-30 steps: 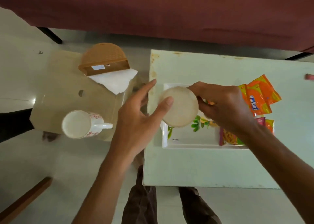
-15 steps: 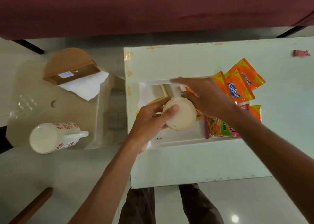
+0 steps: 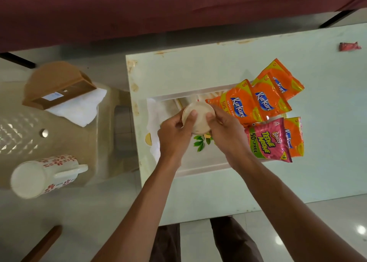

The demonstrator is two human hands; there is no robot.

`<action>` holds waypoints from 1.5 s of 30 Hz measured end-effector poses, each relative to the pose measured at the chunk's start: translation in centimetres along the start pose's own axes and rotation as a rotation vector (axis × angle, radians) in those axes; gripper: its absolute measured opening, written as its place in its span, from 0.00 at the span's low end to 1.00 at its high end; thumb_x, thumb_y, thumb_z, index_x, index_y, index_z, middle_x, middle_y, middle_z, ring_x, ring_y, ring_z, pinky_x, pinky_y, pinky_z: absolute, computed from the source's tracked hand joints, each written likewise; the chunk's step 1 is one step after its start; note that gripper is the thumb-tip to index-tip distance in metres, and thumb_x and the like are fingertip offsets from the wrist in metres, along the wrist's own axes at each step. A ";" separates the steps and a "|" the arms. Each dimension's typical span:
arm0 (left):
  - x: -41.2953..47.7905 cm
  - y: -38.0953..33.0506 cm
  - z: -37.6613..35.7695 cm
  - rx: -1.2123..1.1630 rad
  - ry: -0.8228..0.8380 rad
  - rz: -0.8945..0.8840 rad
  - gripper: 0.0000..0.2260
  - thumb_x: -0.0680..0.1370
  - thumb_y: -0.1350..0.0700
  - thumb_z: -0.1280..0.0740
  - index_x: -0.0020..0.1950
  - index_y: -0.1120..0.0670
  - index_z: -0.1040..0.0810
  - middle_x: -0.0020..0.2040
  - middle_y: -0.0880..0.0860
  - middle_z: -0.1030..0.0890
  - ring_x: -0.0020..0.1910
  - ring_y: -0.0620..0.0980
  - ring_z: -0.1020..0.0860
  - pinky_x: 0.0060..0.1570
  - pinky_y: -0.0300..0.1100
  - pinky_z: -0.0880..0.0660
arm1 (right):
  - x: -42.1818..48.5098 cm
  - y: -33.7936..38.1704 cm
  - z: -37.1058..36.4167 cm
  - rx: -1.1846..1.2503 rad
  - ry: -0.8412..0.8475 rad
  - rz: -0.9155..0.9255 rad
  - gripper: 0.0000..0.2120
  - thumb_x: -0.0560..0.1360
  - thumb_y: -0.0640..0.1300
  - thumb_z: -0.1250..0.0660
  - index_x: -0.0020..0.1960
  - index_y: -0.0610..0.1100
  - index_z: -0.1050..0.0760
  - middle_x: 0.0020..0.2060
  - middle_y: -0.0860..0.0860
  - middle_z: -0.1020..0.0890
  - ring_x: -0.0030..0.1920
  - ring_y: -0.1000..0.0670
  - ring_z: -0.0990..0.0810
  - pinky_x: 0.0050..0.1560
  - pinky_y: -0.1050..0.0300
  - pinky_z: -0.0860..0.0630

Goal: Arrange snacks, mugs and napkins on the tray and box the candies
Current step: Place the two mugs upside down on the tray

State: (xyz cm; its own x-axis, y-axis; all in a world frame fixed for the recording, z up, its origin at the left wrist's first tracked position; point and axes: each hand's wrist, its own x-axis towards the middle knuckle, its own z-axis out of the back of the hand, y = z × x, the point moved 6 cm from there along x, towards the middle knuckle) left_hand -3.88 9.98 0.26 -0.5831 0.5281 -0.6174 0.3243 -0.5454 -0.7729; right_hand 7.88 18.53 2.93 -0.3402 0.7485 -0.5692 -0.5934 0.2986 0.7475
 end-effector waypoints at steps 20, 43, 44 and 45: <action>2.1 -1.1 -0.2 0.240 -0.035 -0.168 0.16 0.78 0.45 0.28 0.62 0.51 0.16 0.48 0.50 0.12 0.48 0.48 0.15 0.53 0.51 0.18 | 1.6 0.0 0.2 -0.173 -0.127 0.025 0.14 0.82 0.44 0.40 0.65 0.46 0.23 0.47 0.51 0.19 0.48 0.48 0.18 0.49 0.52 0.18; -7.1 -3.7 14.3 -0.359 -0.340 -0.152 0.10 0.84 0.48 0.37 0.61 0.48 0.19 0.57 0.49 0.14 0.59 0.46 0.16 0.56 0.40 0.19 | -5.7 4.2 -1.2 0.026 -0.167 0.072 0.08 0.80 0.46 0.35 0.56 0.53 0.20 0.48 0.56 0.15 0.48 0.56 0.16 0.41 0.67 0.24; -8.6 -3.9 17.2 -0.358 -0.436 -0.214 0.10 0.84 0.50 0.36 0.62 0.50 0.19 0.57 0.50 0.14 0.59 0.48 0.16 0.55 0.41 0.19 | -6.4 4.8 -2.7 0.038 -0.088 0.066 0.07 0.80 0.46 0.34 0.55 0.54 0.20 0.48 0.57 0.15 0.48 0.56 0.16 0.44 0.62 0.21; -10.1 -3.8 20.1 -0.328 -0.552 -0.273 0.10 0.84 0.51 0.36 0.61 0.51 0.19 0.57 0.51 0.13 0.58 0.49 0.16 0.54 0.42 0.18 | -7.1 5.4 -4.5 0.051 -0.013 0.064 0.07 0.79 0.46 0.34 0.54 0.54 0.19 0.48 0.58 0.15 0.49 0.57 0.16 0.46 0.59 0.20</action>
State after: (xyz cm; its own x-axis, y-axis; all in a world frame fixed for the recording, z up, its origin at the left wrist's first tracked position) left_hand -14.19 -6.32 12.41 -0.9408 0.1627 -0.2973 0.2700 -0.1700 -0.9477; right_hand 3.80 12.10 9.48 -0.3664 0.7749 -0.5150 -0.5326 0.2792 0.7990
